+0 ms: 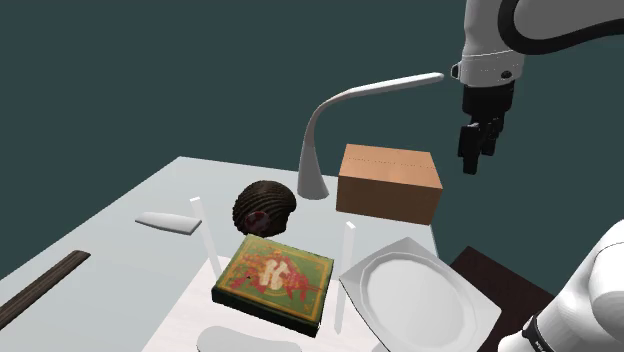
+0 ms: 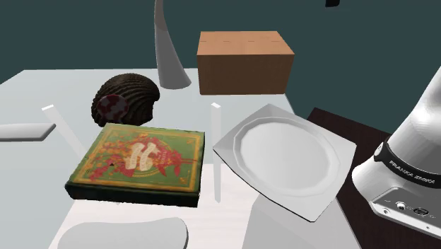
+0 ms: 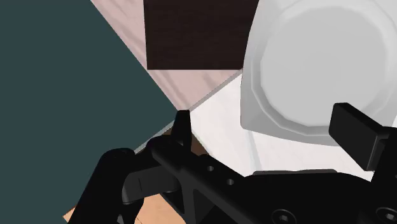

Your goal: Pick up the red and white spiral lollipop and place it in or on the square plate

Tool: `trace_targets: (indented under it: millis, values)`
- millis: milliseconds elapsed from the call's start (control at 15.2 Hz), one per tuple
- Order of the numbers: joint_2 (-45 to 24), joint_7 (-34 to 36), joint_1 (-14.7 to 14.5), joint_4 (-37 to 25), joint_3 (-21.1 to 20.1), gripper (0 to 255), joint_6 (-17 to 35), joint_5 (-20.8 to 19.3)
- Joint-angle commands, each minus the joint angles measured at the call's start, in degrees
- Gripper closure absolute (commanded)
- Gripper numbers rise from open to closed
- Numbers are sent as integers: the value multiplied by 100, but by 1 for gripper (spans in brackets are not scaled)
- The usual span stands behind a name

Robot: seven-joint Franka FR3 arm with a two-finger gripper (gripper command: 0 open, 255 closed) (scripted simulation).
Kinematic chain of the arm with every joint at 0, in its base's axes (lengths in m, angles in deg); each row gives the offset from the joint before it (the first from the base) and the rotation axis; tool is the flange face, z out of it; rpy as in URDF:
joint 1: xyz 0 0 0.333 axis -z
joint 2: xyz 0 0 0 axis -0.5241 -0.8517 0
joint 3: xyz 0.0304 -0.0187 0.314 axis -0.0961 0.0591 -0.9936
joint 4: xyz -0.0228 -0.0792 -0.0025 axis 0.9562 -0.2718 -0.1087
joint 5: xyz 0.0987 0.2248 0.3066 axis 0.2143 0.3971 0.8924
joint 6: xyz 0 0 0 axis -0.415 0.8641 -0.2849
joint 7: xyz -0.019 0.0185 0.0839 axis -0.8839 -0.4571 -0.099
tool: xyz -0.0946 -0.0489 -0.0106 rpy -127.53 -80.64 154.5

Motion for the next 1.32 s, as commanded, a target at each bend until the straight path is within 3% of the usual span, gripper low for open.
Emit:
trace_targets:
  millis: [0, 660, 1254]
  values:
    - [0, 0, 0, 0, 0, 0, 0, 0]
    - [-1345, 1126, -308, -209, -771, 0, 1372, 724]
    - [-2923, 2074, -481, -1017, -1379, 0, 2414, 908]
